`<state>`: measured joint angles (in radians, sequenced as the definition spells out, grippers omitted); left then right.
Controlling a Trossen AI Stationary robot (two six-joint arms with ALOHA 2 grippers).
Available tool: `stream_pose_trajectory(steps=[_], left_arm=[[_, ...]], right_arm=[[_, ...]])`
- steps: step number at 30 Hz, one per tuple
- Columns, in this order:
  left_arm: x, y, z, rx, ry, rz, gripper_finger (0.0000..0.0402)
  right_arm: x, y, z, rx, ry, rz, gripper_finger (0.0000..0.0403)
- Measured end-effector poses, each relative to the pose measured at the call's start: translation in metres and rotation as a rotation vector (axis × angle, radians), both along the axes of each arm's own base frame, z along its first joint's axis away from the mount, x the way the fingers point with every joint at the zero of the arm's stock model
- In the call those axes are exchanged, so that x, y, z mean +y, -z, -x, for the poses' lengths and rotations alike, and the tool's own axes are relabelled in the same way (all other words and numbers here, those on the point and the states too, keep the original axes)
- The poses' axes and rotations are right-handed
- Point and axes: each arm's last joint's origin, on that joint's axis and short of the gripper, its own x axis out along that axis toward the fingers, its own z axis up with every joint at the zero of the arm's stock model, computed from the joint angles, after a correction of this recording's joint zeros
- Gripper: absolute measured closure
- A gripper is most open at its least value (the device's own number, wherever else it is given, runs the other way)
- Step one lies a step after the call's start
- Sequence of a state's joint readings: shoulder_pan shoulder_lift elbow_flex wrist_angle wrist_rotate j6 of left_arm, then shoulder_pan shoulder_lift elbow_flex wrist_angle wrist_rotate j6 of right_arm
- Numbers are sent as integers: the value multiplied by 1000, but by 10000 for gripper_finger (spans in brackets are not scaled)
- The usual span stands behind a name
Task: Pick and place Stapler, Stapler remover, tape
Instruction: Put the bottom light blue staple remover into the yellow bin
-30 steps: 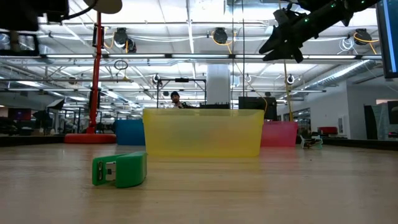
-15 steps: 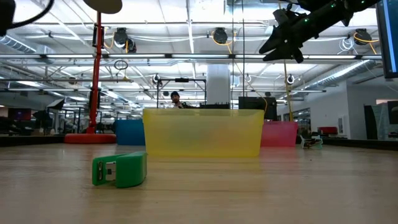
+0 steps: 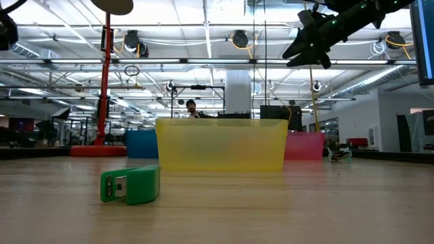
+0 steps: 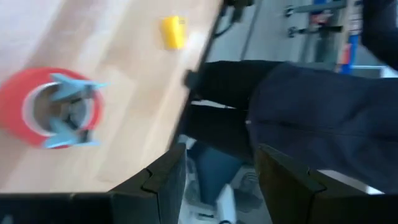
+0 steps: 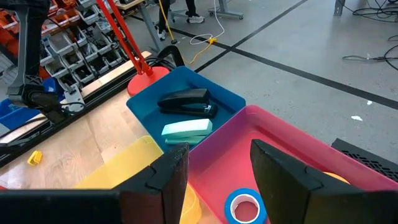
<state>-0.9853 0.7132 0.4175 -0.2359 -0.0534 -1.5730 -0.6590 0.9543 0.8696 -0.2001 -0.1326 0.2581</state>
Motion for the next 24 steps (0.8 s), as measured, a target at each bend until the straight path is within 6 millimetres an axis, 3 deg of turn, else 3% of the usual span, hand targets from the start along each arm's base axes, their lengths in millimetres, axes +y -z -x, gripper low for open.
stream_pose_trajectory(steps=[11, 24], left_arm=[[-3, 25, 3, 149, 22, -192, 213], [-14, 46, -4, 169, 83, -349, 213]], right_arm=[[0, 0, 0, 0, 0, 0, 238], [0, 0, 0, 0, 0, 0, 238]])
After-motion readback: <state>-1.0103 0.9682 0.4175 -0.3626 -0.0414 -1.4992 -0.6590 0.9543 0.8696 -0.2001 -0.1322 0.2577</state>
